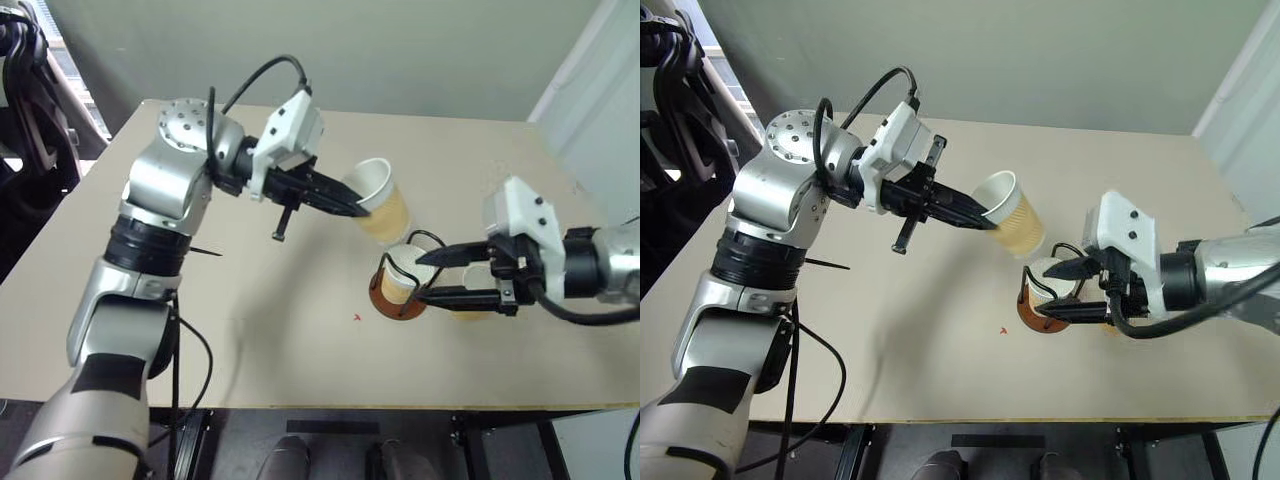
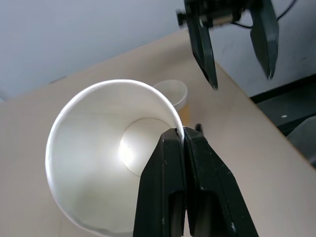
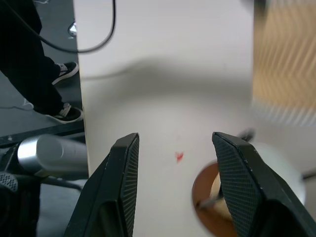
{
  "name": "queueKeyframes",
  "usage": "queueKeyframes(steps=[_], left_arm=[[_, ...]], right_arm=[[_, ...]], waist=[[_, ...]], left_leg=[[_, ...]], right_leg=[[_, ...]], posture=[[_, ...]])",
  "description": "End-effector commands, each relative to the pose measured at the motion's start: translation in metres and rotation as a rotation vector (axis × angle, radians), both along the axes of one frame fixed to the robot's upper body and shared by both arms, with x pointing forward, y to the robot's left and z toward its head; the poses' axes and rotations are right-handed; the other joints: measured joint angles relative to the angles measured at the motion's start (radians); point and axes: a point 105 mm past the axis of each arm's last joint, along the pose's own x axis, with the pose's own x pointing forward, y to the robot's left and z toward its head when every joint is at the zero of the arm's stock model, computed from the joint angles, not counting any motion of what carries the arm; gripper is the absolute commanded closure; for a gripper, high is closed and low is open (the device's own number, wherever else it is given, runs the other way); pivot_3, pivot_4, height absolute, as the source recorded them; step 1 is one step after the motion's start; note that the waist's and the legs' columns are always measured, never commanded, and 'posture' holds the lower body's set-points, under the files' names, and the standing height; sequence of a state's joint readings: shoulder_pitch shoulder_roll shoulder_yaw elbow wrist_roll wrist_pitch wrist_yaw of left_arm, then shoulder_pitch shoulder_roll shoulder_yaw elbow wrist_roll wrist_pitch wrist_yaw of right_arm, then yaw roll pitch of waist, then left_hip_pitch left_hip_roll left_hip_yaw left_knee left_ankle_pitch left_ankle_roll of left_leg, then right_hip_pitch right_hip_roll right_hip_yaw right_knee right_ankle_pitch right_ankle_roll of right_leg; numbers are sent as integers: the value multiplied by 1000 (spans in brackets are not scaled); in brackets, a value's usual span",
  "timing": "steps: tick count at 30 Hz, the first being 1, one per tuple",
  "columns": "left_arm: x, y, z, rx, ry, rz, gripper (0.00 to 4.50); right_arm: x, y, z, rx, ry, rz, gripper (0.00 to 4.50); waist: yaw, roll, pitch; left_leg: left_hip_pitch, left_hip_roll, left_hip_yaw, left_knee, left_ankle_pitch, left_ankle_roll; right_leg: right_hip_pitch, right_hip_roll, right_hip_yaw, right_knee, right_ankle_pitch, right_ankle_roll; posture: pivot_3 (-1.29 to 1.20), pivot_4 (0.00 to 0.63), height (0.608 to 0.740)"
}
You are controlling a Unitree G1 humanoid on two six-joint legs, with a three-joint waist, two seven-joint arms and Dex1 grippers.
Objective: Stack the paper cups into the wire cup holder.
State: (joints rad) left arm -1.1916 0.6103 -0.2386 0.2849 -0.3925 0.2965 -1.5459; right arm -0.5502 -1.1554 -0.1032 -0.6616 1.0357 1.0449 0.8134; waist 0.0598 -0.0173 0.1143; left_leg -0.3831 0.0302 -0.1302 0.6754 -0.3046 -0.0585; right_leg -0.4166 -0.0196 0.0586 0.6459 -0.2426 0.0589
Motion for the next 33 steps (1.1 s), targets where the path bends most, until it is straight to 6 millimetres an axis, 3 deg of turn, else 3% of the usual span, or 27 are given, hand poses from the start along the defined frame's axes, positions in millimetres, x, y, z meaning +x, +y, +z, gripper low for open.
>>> queueKeyframes(steps=[1,15,21,33], left_arm=[[-2,-7,12,-9,-53,-43,4459],[-2,-28,-3,124,-78,-156,4459],[-3,-32,-7,137,-71,-186,4459],[-3,-39,-14,162,-86,-220,4459]], right_arm=[[1,-4,10,-5,-85,6,2183],[-3,-8,15,-15,-122,-7,2183],[13,-35,27,-77,-197,-137,2183],[17,-66,24,-144,-187,-229,2183]], waist=[[0,0,0],[2,0,0],[5,0,0],[9,0,0]], left_leg=[[0,0,0,0,0,0],[-1,-1,2,6,-3,5],[-1,-2,2,7,-3,6],[-1,-2,4,7,-4,7]], right_leg=[[0,0,0,0,0,0],[2,0,2,-1,1,4],[2,0,2,-1,1,5],[3,-1,3,-1,1,7]], posture=[[0,150,740],[0,150,740],[0,150,740],[0,150,740]])
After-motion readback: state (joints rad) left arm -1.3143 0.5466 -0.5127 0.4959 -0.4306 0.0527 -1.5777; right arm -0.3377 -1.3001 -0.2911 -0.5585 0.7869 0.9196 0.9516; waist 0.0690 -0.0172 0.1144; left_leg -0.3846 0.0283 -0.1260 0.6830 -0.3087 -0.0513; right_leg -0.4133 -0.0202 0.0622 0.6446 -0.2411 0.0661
